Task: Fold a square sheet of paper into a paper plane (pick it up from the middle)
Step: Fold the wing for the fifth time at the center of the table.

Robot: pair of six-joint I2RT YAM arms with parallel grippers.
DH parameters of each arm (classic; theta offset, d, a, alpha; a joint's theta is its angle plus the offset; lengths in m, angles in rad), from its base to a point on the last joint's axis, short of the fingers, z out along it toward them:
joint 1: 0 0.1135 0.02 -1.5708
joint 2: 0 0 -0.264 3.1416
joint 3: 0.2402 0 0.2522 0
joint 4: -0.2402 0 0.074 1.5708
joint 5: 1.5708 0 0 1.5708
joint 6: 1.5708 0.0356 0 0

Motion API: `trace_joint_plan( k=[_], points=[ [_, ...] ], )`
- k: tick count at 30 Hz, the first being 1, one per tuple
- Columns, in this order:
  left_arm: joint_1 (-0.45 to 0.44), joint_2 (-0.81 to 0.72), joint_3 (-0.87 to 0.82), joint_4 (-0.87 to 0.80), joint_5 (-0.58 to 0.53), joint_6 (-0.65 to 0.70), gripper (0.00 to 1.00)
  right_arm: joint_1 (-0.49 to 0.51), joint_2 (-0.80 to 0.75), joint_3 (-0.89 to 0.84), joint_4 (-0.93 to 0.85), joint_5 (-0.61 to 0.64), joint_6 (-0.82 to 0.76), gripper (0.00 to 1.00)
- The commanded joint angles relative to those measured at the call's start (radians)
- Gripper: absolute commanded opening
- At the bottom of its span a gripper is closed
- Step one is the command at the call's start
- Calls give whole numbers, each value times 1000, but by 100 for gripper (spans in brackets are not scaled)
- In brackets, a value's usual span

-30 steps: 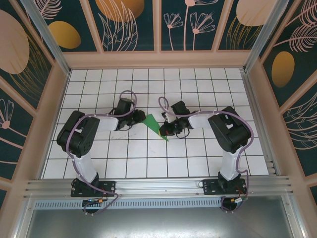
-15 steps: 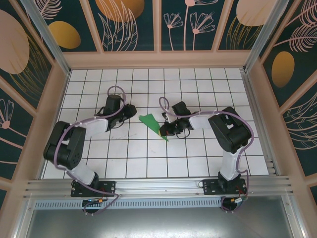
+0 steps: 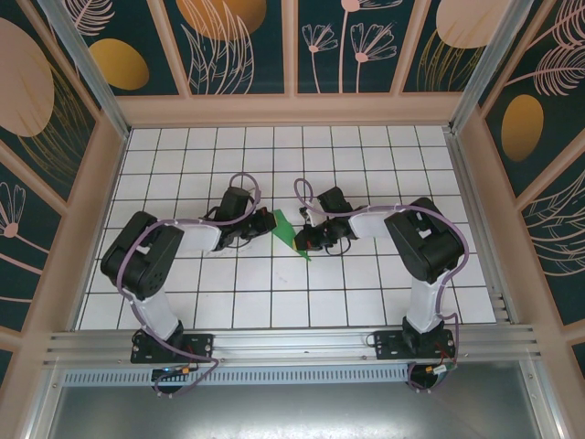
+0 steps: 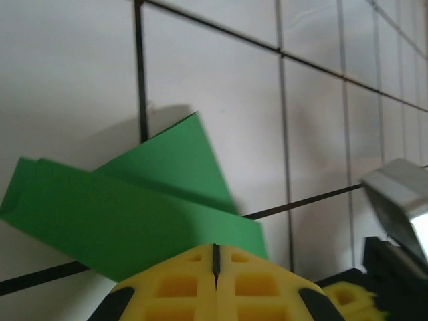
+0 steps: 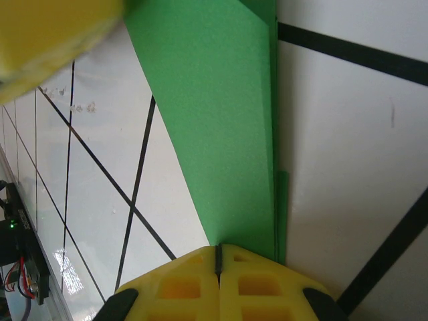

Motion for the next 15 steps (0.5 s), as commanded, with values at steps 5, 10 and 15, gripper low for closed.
trace_joint_plan(
  k=[5,10,15],
  points=[
    [0,63,21,44,44,-14,4,18,5,28,-39,-10,33,0],
    [1,79,47,-65,-50,38,4,17,9,74,-16,-5,42,0],
    [1,114,96,-176,-122,136,3,17,37,170,-28,0,26,0]
  ],
)
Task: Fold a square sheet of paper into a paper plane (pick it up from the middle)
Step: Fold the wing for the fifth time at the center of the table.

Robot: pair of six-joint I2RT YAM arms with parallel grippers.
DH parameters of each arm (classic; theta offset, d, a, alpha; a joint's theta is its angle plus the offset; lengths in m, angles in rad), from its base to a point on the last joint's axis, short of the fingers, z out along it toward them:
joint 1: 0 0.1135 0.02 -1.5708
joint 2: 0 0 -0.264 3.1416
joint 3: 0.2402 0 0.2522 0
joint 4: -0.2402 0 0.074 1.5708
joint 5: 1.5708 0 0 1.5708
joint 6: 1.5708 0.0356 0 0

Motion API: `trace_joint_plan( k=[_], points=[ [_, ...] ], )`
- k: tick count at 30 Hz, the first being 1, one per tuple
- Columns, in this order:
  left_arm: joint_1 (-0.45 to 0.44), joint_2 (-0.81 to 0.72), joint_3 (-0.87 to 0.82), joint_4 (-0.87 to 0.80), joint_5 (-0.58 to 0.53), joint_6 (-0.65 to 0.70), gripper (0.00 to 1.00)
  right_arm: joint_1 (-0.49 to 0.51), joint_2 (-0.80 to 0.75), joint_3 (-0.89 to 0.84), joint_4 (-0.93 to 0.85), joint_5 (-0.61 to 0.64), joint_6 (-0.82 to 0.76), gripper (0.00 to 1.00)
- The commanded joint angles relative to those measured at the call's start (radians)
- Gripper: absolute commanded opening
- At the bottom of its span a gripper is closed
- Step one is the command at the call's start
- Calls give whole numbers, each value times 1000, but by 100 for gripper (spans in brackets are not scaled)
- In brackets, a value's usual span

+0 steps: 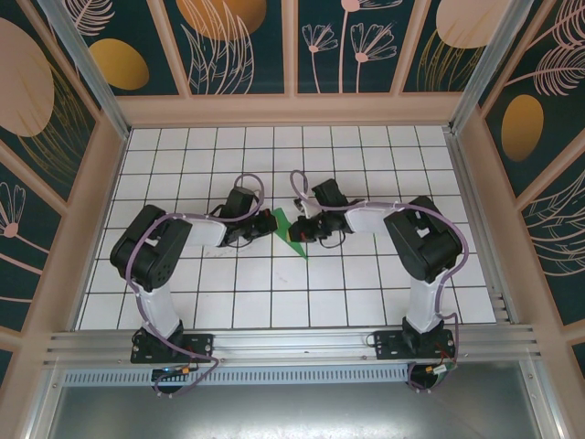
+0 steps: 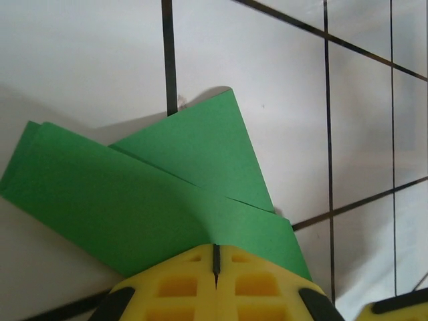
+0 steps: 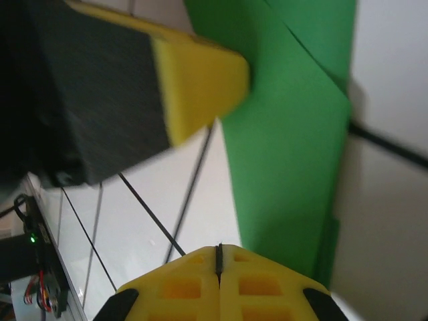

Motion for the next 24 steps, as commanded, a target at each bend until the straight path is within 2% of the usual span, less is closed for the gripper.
trace_joint_plan(
  k=[1,14,24],
  points=[
    [2,54,42,-124,-93,90,3,7,39,76,-18,-2,-1,0],
    [2,99,65,-178,-146,76,0,13,115,66,-68,-1,-37,0],
    [3,135,65,-242,-206,43,0,11,10,-94,-138,15,-94,0]
  ],
)
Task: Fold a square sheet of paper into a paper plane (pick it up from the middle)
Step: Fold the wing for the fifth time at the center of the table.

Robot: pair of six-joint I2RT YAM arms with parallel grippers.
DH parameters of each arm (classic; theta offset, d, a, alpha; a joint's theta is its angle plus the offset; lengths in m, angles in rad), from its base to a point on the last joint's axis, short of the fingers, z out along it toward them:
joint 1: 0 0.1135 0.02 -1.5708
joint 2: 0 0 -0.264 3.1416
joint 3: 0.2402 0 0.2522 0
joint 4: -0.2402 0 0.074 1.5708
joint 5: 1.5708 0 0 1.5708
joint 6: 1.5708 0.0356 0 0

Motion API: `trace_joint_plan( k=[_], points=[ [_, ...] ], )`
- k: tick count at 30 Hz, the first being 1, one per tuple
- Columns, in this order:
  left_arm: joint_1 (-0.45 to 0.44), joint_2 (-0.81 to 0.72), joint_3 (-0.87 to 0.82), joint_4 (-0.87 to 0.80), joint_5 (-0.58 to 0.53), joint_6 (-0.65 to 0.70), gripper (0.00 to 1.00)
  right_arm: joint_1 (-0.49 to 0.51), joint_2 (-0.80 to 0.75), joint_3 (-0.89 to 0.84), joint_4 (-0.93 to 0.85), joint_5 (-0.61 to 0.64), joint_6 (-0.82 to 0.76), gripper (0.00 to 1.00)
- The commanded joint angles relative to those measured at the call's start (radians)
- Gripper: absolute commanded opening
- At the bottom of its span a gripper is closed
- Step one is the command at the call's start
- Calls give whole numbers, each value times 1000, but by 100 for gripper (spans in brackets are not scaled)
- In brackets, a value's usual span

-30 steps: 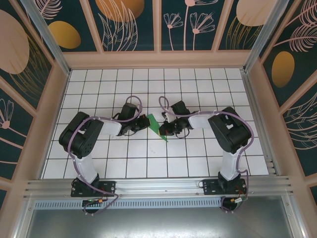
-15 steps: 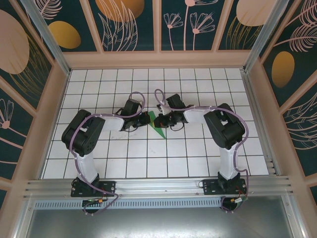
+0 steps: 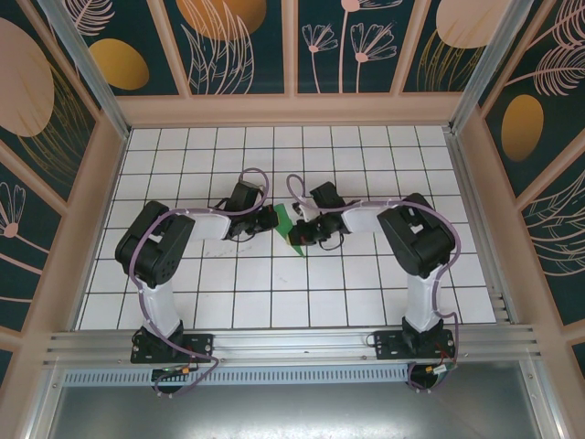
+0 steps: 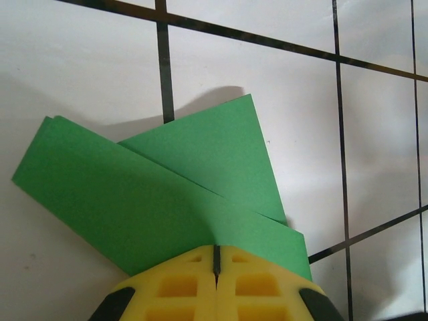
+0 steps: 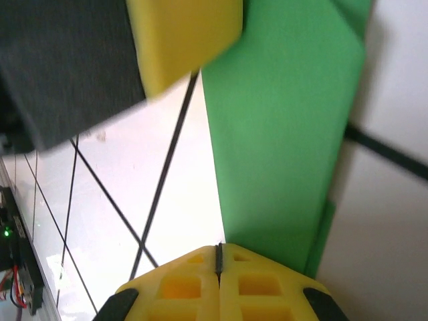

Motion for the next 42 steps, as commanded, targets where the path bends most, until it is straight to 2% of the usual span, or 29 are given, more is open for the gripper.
trace_joint_plan(
  k=[1,10,17,21,25,27,30,34,38,42],
  points=[
    [10,99,-21,-157,-152,-10,0,6,-43,-87,-131,6,-31,0],
    [10,107,-9,-160,-148,-10,0,0,-152,-248,-121,31,-30,0],
    [10,73,22,-129,-81,56,0,-24,-248,-276,-21,33,-10,0],
    [9,16,93,-147,-46,60,13,-56,-339,-243,68,133,2,1],
    [9,-68,129,-141,34,-1,39,-107,-406,-258,184,254,53,31],
    [9,-105,129,-125,68,-44,47,-127,-419,-270,214,270,49,42],
    [8,-144,133,-148,47,-89,54,-142,-440,-301,234,316,50,53],
    [-10,-167,166,-280,-84,-133,66,-177,-469,-359,286,360,80,62],
    [-62,-163,208,-407,-290,-172,79,-227,-477,-390,310,369,124,68],
    [-104,-128,239,-460,-395,-240,82,-246,-498,-411,313,389,141,77]
  ],
)
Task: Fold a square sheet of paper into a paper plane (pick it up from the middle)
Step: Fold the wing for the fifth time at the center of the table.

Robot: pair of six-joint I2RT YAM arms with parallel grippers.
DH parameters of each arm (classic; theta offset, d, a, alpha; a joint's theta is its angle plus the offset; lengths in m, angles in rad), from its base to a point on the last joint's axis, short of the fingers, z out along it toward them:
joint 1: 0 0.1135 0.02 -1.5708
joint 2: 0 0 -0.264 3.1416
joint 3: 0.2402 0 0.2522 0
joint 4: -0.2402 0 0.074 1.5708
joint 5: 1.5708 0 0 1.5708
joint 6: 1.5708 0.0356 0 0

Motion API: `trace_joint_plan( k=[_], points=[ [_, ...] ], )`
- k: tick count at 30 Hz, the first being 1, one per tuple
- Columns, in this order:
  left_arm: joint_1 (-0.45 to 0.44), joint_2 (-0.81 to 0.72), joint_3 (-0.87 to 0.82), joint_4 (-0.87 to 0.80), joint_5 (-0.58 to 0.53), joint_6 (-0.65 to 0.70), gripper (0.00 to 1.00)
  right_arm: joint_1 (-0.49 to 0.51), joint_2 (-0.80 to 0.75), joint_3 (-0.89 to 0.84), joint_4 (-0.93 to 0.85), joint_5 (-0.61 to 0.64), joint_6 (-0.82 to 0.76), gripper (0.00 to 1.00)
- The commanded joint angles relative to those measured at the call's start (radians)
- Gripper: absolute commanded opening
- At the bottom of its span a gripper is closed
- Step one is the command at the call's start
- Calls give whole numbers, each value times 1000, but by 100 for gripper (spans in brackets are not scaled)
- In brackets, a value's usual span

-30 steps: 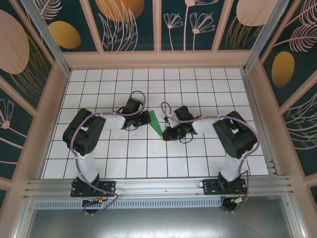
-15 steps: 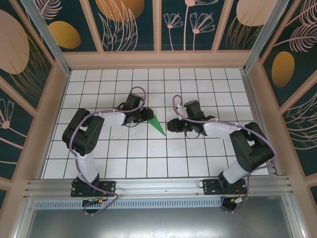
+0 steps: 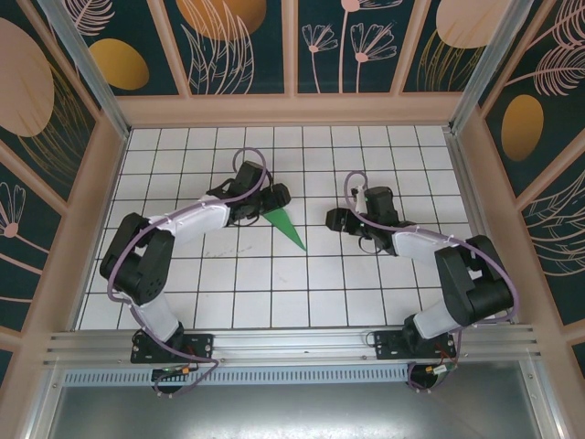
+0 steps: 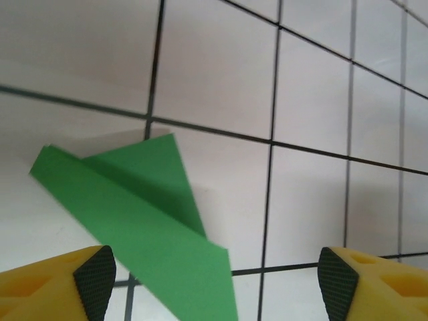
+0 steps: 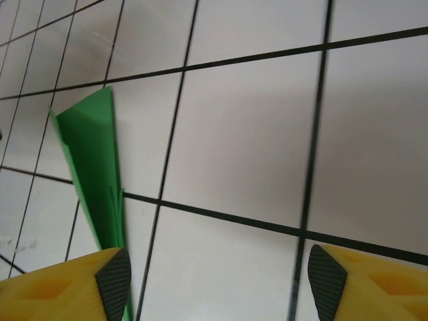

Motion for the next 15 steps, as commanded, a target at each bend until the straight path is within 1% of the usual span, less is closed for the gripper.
trace_joint_plan(
  k=[1,4,5,8,9,12,15],
  points=[
    [-39,38,55,-128,-159,-85,83,-7,-49,-19,54,41,27,78],
    [-84,106,130,-195,-199,-121,83,-7,-60,-34,64,77,33,79],
    [-94,132,153,-208,-201,-132,82,-7,-61,-38,65,91,35,79],
    [-119,207,235,-267,-220,-136,78,-9,-64,-47,71,111,45,91],
    [-124,231,267,-298,-241,-137,76,-9,-65,-51,77,112,48,93],
    [-133,265,319,-355,-277,-148,71,-9,-67,-59,88,124,54,93],
    [-137,266,326,-394,-305,-171,66,-9,-63,-57,83,132,56,93]
  ],
)
